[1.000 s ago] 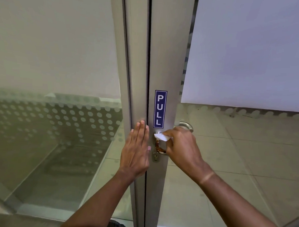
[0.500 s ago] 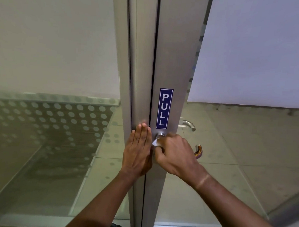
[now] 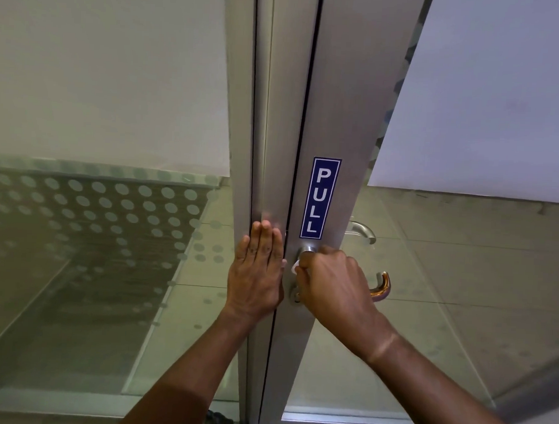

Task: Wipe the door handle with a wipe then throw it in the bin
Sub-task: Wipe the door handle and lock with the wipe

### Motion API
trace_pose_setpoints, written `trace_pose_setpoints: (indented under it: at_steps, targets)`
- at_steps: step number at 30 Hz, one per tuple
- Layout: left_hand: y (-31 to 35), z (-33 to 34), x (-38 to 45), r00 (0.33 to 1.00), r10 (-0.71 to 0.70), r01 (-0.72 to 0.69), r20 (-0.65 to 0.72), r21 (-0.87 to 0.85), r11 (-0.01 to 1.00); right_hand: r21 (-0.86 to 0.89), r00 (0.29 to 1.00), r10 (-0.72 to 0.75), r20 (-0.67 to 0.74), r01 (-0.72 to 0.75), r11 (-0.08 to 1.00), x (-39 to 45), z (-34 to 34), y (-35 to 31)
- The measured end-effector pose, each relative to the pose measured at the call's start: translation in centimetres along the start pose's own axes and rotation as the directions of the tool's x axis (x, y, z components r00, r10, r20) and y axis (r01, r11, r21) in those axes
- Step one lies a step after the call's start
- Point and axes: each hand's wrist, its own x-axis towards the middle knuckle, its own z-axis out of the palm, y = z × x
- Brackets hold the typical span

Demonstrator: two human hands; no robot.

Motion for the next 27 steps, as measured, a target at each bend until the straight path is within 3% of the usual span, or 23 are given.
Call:
trace_pose_setpoints:
  at_steps: [7, 14, 27]
  targets:
    - [-0.1, 0.3, -0.1, 1.0, 0.013, -0.013, -0.021, 0.002, 1.0, -0.019, 1.0, -0.015, -0.01, 0.015, 1.0, -0.6, 0.8, -0.4]
    - [0.0, 0.4, -0.1, 1.0, 0.005, -0.006, -0.021, -0.014, 1.0, -0.161, 0.988, -0.153, 0.009, 0.152, 0.975, -1.4, 1.0, 0.4]
    - [-0.2, 0.5, -0.2, 1.0, 0.011, -0.011, -0.029, -0.006, 1.0, -0.081, 0.914, -0.401, -0.059, 0.396, 0.915, -3.0, 0.1, 4.8]
